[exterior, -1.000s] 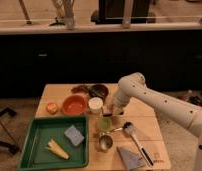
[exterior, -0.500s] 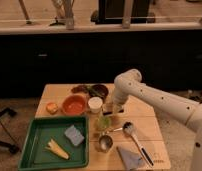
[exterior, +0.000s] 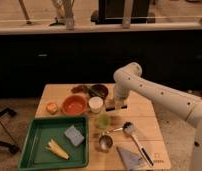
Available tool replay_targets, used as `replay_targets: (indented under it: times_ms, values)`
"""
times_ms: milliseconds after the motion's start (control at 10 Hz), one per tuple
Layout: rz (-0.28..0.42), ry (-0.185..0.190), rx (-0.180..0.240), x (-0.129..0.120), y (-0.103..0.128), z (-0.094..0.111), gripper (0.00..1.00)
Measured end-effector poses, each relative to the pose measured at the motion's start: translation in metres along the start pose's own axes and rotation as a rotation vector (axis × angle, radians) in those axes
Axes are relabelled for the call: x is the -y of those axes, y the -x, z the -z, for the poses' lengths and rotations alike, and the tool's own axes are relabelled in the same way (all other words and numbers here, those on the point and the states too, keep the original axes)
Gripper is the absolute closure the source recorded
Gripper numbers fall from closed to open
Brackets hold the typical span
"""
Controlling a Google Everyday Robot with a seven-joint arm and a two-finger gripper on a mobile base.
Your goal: Place eraser in red bowl
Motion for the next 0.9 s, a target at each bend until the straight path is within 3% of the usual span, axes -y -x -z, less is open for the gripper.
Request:
replay_targets:
  times_ms: [300, 500, 900]
  values:
    - [0.035, -0.021, -0.007, 0.006, 0.010, 0.018, 1.00]
    - [0.084, -0.032, -0.001, 0.007, 0.028, 0.029, 1.00]
    - [0.251, -0.032, 0.029, 0.009, 0.093, 0.034, 1.00]
